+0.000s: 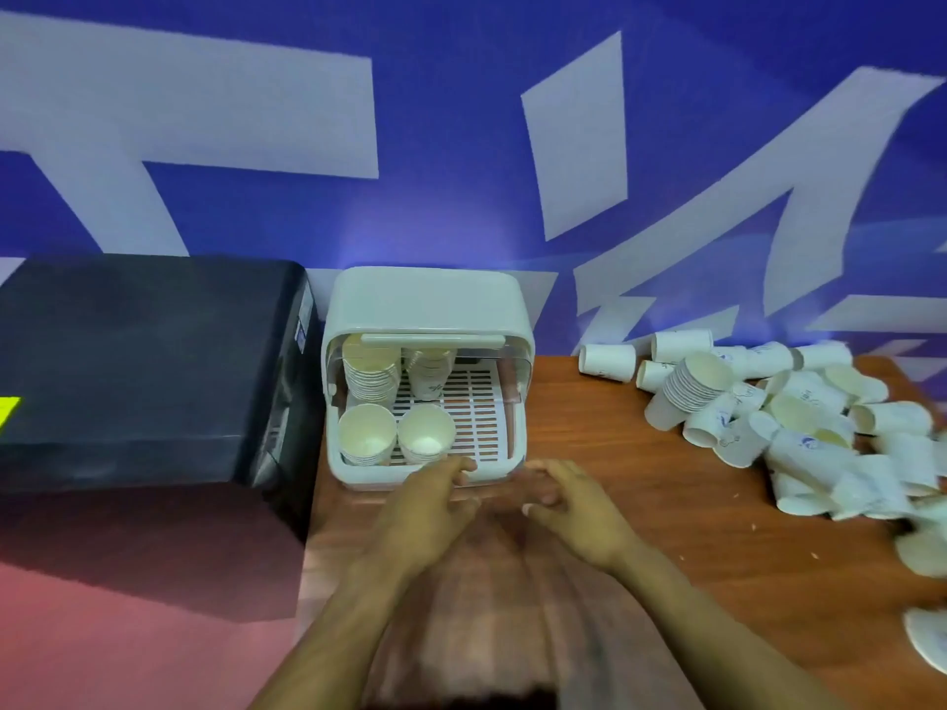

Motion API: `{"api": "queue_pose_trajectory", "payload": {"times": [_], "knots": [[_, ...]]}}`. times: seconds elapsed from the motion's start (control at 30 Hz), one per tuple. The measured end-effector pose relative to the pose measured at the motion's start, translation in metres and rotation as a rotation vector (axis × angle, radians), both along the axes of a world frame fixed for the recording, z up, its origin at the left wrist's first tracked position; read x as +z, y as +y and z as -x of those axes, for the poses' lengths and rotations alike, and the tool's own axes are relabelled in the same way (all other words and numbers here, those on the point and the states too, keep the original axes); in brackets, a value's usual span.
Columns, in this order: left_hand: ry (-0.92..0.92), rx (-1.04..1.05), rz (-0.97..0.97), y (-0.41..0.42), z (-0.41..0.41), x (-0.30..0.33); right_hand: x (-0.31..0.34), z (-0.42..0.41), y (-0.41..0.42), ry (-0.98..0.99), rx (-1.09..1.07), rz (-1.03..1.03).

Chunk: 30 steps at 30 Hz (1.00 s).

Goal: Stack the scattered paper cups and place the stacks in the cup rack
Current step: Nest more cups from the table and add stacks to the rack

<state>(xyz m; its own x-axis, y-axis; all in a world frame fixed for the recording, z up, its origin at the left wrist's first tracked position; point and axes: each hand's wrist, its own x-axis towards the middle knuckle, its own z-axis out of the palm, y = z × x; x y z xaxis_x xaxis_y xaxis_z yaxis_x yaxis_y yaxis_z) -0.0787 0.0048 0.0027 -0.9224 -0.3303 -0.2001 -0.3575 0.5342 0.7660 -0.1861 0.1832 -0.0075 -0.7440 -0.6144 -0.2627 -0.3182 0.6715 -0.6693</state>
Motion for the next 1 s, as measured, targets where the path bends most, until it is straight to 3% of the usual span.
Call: {"api": "queue_pose_trajectory", "payload": {"times": [0.23,0.4,0.8,1.0], "knots": [[0.058,-0.036,-0.005,0.046,0.026,0.01,0.019,0.031,0.058,0.033,-0.145,0.088],[0.05,-0.097,0.047,0.099,0.056,-0.002,0.006,0.057,0.115,0.022,-0.116,0.111],[0.01,-0.093,0.114,0.264,0.187,-0.002,-0.001,0.193,0.283,0.001,-0.165,0.101],[-0.06,-0.152,0.157,0.311,0.229,-0.016,-0.011,0.232,0.322,0.156,-0.153,0.094]]}}
